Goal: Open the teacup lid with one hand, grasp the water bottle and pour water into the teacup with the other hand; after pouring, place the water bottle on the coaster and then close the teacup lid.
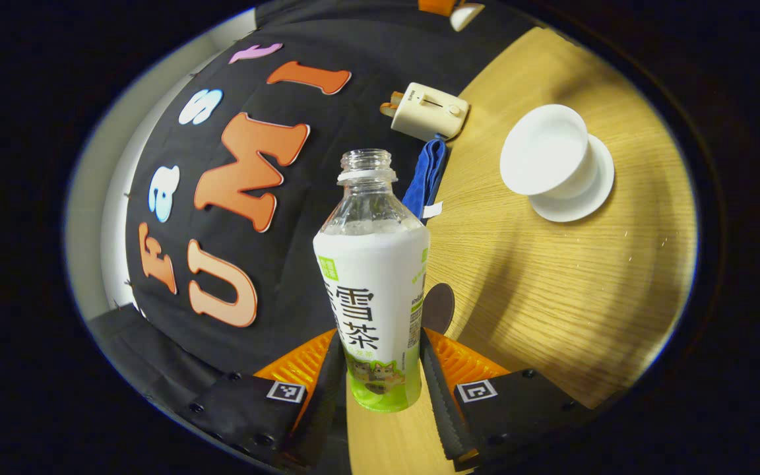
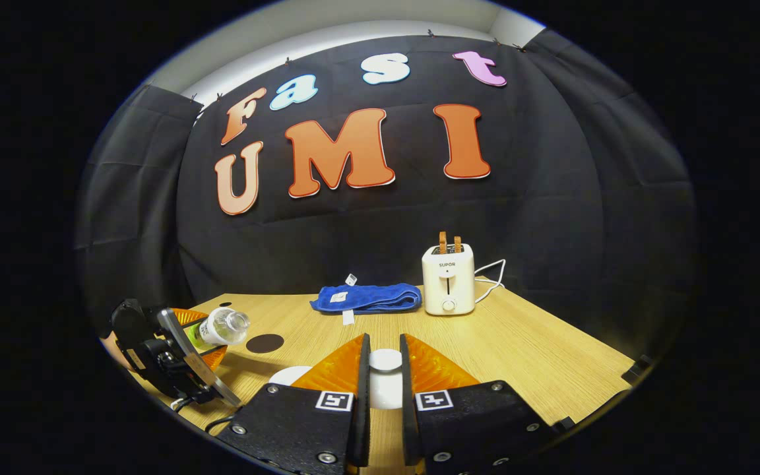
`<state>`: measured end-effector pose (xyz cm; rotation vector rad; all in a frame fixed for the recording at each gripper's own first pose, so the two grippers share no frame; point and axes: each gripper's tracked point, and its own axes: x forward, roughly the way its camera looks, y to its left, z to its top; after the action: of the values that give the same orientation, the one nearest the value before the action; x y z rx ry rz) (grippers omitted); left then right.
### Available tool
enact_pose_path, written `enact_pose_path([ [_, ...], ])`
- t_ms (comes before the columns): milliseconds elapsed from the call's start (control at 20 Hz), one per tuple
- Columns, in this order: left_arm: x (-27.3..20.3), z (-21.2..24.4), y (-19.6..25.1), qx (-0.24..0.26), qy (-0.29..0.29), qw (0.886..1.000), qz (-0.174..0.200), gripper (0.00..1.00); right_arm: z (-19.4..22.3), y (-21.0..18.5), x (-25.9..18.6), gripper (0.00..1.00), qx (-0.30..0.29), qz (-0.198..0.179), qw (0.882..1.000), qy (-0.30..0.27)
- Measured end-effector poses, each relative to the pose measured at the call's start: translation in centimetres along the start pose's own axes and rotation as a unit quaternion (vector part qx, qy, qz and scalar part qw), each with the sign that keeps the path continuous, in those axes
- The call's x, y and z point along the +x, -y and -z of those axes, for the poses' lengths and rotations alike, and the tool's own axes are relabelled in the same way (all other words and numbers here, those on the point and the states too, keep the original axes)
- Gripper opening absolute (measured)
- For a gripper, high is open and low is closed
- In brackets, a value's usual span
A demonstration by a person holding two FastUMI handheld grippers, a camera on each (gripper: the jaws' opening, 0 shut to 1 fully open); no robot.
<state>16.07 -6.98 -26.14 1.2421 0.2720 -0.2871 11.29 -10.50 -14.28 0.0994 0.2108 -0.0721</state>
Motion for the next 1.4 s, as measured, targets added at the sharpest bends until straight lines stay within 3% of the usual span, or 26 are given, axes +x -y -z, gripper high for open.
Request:
enact_pose_path([
  [250,-0.7,-0.5,0.7,0.074,0.008,0.997,-0.001,0.67,0.3,0.9,0.0,0.2,0.003,0.007,1.0,0.001],
  [550,-0.2,-1.2,-0.6,0.164,0.02,0.986,-0.006,0.7,0.7,1.3,-0.1,0.2,0.01,0.007,1.0,0.001],
  [650,-0.3,-1.7,-0.8,0.19,0.026,0.981,-0.008,0.67,0.8,1.2,-0.1,0.2,0.011,0.006,1.0,0.0],
  [1400,-0.8,-3.3,-2.7,0.316,0.041,0.948,-0.023,0.69,1.3,2.2,-1.0,0.2,0.031,0.005,1.0,0.004],
])
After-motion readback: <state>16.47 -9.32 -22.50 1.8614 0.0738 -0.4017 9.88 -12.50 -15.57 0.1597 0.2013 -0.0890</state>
